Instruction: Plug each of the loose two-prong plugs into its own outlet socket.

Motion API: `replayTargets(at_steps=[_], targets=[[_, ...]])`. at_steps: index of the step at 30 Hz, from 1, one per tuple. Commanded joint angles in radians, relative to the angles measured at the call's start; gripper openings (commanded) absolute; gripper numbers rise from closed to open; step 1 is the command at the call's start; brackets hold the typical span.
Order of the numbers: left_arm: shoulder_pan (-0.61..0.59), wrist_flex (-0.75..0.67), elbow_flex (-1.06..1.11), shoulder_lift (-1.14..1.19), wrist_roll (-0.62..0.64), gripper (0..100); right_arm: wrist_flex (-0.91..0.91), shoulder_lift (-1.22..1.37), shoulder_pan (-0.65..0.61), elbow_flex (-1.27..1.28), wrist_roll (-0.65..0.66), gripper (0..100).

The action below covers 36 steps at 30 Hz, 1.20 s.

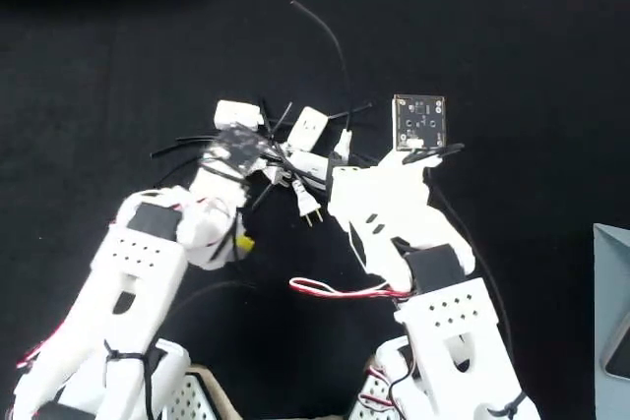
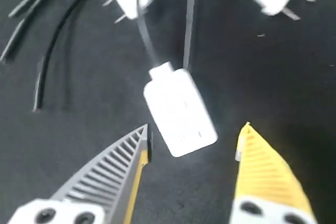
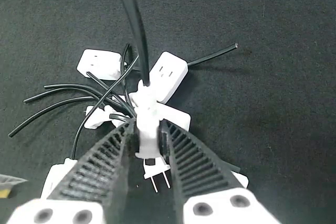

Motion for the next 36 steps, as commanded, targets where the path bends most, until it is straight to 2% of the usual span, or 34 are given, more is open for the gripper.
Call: replayTargets(at_steps=[1,8,13,16,20,22,30,34,36], targets=[[-0.065,-0.002,0.03,-0.029,0.006,33,-0.02,-0.022,0.002,-0.018,-0.005,1.3],[-0.061,-0.118,0.054,0.1,0.041,35,-0.014,-0.022,-0.017,-0.016,-0.005,1.3],[-0.064,-0.27,0.054,0.247,0.037,27,-0.014,-0.022,-0.017,-0.016,-0.005,1.3],[-0.061,-0.288,0.039,0.305,0.035,24,-0.014,-0.022,-0.017,-0.016,-0.005,1.3],[-0.058,-0.288,0.035,0.269,0.032,17,-0.014,-0.022,-0.017,-0.016,-0.005,1.3],[-0.056,-0.288,0.048,0.222,-0.011,15,-0.014,-0.022,-0.017,-0.016,-0.005,1.3],[0.033,-0.247,0.188,0.003,-0.324,11,-0.014,-0.022,-0.017,-0.015,-0.005,1.3],[0.027,-0.265,0.2,-0.002,-0.387,13,-0.014,-0.022,-0.017,-0.015,-0.005,1.3],[0.012,-0.272,0.2,0.009,-0.384,18,-0.014,-0.022,-0.017,-0.015,-0.005,1.3]])
